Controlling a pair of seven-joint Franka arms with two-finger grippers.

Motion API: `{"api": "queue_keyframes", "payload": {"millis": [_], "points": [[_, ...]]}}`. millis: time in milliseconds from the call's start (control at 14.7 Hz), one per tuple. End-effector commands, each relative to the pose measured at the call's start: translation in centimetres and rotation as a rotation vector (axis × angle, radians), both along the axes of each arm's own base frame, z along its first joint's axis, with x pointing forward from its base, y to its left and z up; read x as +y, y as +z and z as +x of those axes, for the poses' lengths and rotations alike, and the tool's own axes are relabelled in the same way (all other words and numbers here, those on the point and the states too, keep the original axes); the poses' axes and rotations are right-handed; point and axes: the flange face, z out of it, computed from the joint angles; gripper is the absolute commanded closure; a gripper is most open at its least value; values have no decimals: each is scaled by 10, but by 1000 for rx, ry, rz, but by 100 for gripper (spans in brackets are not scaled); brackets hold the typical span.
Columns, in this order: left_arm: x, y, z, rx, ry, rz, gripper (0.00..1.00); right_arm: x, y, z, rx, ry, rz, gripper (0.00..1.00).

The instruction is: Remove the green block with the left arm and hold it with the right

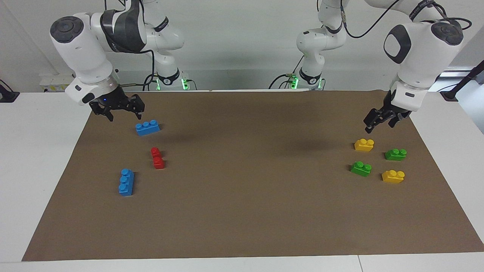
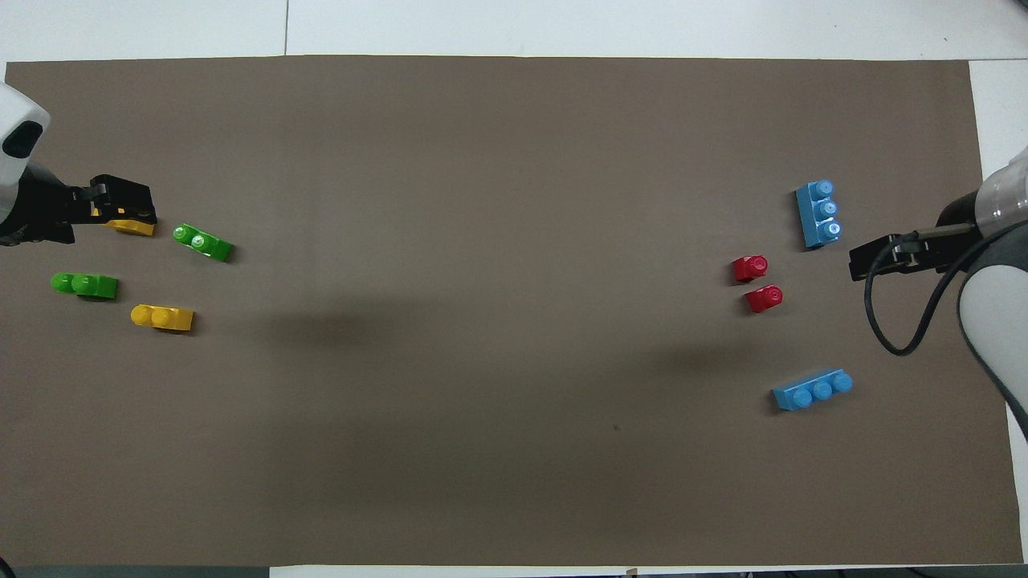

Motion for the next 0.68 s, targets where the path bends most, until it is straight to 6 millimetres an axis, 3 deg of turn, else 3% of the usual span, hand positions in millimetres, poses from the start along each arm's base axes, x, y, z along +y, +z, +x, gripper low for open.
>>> {"api": "queue_keyframes", "payload": {"millis": [0, 136, 341, 613], "points": [[-3, 18, -12, 3, -50, 19, 0, -1, 15, 21, 11, -57, 3, 0], [-18, 27, -18, 11, -127, 24, 0, -5, 19, 25, 5, -73, 11, 0], [-18, 40, -28, 17, -178, 29, 0, -11, 20, 24, 6, -93, 43, 0], [-9, 40, -30, 45, -201, 19, 0, -13, 32, 9, 25, -93, 40, 0]]}}
